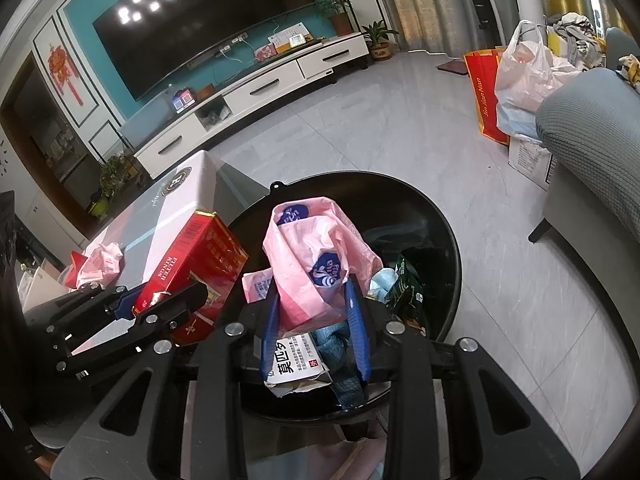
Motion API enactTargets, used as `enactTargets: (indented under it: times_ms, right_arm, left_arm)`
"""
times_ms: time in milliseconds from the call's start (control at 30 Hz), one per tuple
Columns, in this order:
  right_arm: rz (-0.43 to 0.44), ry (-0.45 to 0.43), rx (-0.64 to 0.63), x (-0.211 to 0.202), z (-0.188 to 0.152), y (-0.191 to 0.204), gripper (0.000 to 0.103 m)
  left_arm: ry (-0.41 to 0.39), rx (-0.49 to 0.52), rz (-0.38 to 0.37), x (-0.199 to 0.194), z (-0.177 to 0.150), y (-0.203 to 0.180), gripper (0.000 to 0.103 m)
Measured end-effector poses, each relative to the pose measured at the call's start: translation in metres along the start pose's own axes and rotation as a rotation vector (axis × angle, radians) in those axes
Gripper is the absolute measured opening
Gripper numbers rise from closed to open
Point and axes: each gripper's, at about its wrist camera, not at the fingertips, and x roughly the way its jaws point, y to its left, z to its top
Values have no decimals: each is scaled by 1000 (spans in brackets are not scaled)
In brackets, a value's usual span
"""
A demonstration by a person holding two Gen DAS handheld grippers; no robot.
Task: Collect trash
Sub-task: 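Carry the red box and pink tissue pack over the black bin and release both, then move both open tools back toward the red snack bag and pink tissue wrapper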
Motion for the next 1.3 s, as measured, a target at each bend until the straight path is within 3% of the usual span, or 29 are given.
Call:
enactTargets:
  times_ms: [367,633,900,1133,1300]
  right_arm:
    - [2,1,1,0,0,0,33]
    - [4,4,6,2,-1,1,34]
    - [3,7,17,0,-2,-1,39]
    - [4,-10,19,-8,-1,2,50]
    - [7,-15,17,-18,-3,5,53]
  left_arm:
    - [-6,2,4,-2,1,1,24]
    - [-12,0,9,-4,3,2,31]
    - [-23,-7,17,-7,3,4,41]
    - [-37,-21,26,-17,0,9,48]
    - [-49,-34,38,-29,-3,14,61]
